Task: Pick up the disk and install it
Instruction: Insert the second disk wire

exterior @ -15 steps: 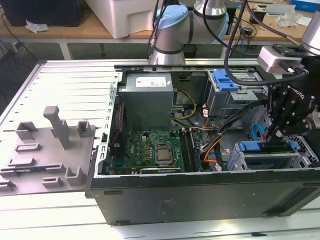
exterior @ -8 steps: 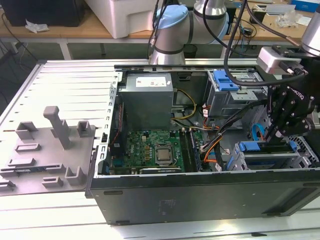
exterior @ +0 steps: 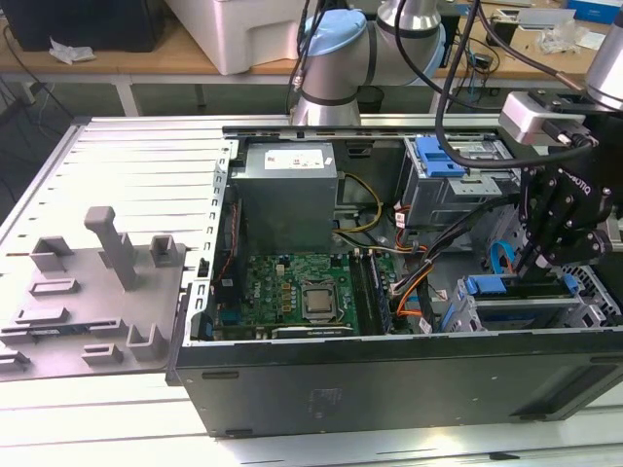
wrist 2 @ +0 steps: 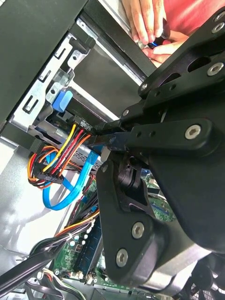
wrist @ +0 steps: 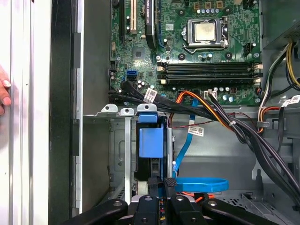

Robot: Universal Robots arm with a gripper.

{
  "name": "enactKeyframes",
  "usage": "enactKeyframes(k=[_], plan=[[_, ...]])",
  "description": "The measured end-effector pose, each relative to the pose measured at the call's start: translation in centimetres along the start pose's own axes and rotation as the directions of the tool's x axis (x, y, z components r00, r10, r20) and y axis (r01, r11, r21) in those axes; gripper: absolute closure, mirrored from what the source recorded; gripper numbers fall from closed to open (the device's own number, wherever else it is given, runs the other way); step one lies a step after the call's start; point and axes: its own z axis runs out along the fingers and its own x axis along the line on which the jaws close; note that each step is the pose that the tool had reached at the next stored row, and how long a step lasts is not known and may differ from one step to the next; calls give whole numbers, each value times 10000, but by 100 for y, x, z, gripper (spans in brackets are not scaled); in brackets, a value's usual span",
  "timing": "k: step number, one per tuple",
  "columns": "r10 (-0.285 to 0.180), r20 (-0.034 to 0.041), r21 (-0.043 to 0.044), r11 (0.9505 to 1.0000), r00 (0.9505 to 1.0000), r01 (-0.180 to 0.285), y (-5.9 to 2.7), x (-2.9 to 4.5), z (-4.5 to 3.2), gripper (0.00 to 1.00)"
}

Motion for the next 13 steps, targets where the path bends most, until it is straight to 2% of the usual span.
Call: enactKeyframes(k=[13], plan=[[1, 2, 0, 10000, 10000, -1, -1, -3, 26, 84]])
